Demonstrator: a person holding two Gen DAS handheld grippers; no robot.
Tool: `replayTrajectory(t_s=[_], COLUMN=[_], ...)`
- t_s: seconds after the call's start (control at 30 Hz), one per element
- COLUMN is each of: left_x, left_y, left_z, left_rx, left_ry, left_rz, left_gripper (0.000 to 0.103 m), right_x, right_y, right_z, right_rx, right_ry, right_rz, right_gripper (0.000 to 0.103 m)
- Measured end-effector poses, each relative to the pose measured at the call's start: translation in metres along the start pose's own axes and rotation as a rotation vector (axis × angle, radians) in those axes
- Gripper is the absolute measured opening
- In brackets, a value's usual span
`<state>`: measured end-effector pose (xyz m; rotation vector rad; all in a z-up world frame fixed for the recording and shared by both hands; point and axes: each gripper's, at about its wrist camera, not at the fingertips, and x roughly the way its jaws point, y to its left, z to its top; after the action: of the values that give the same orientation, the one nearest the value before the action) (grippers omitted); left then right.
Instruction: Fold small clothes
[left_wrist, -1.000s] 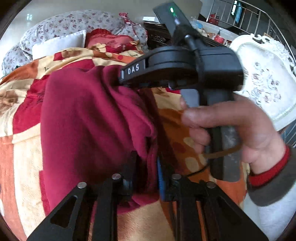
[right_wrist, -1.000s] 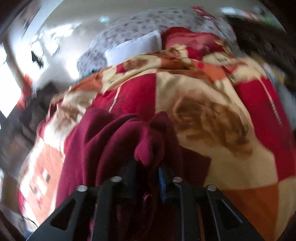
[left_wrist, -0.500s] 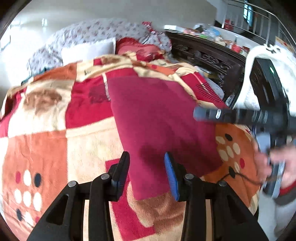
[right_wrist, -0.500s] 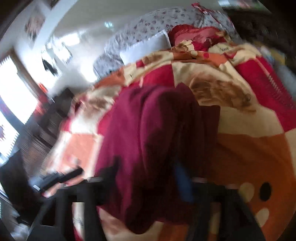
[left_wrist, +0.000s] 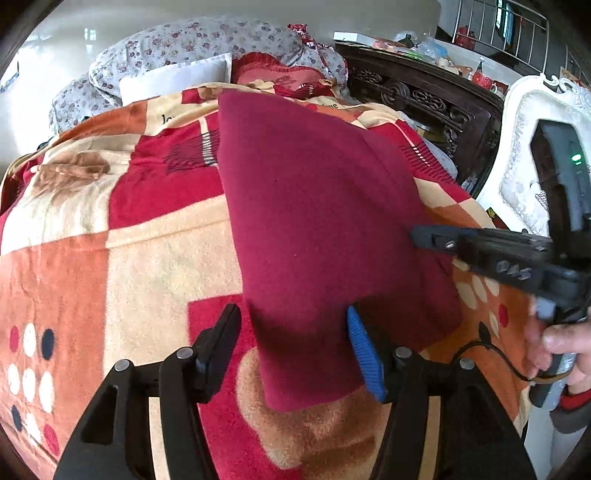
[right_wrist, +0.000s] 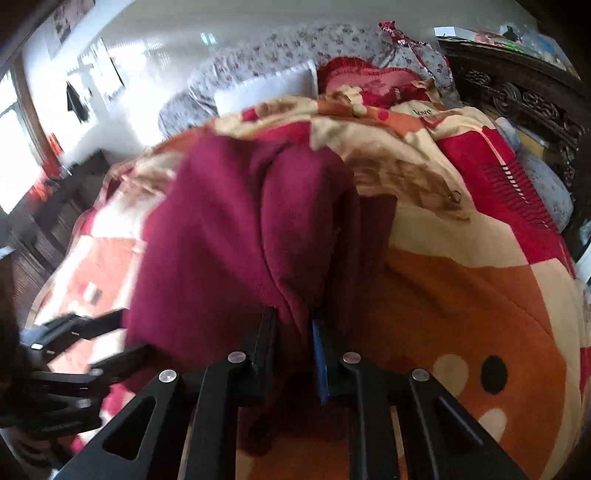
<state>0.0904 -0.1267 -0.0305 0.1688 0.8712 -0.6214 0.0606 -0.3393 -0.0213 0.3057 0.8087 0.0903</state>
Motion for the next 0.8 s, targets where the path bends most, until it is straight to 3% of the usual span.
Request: replayTrajectory(t_s=[0.07,0.17,0.2,0.47,0.53,0.57,0.6,0.67,0.73,0.77,0.8], left_x=[-0.007,-0.013,-0.014,-0.02,-0.018,-0.017,-0.016,-0.015,-0.015,-0.014,-0.014], left_y=[0.001,0.003,0.004,0.012,0.014,0.015,0.016,0.017,0.017,0.019,0.021], left_z=[0.001,0.005,0.005,0.012,0.014,0.015,0.016,0.017,0.018,0.019,0.019], left_rx=[-0.003,-0.018,-0.021,-0.033,-0.043,-0.048,-0.053,-0.057,-0.054,-0.056,-0.063], left_ry=[-0.012,-0.026,-0.03,-0.059,-0.058,-0.057,-0.055,-0.058,-0.063,-0.07,-0.077], left_rz=[0.007,0.025,0.028,0.078,0.082,0.081,0.078,0.074,0.073,0.067,0.059], left_gripper=[0.059,0.059,0.059,0.064,0.065,0.067,0.067,0.07,0.073,0.076,0.077], right_x=[-0.009,-0.015,-0.014,-0.003,0.005,0.011,0.013,0.014,0.01,0.008,0.005], right_y=[0.004,0.003,0.001,0.009,0.007,0.006,0.004,-0.001,-0.007,-0.01,-0.014], right_z=[0.003,0.004,0.005,0.008,0.011,0.013,0.014,0.013,0.009,0.007,0.004], right_rx=[0.008,0.047,0.074,0.084,0.092,0.095,0.104,0.131,0.156,0.168,0.182], right_ry=[-0.029,-0.057,-0.063,-0.067,-0.067,-0.055,-0.046,-0.046,-0.063,-0.078,-0.1], right_rz=[-0.009,-0.015,-0.012,-0.004,-0.009,0.001,0.012,0.028,0.007,-0.017,-0.031], right_gripper=[0.032,0.069,0.073,0.073,0.058,0.034,0.029,0.029,0.039,0.063,0.078])
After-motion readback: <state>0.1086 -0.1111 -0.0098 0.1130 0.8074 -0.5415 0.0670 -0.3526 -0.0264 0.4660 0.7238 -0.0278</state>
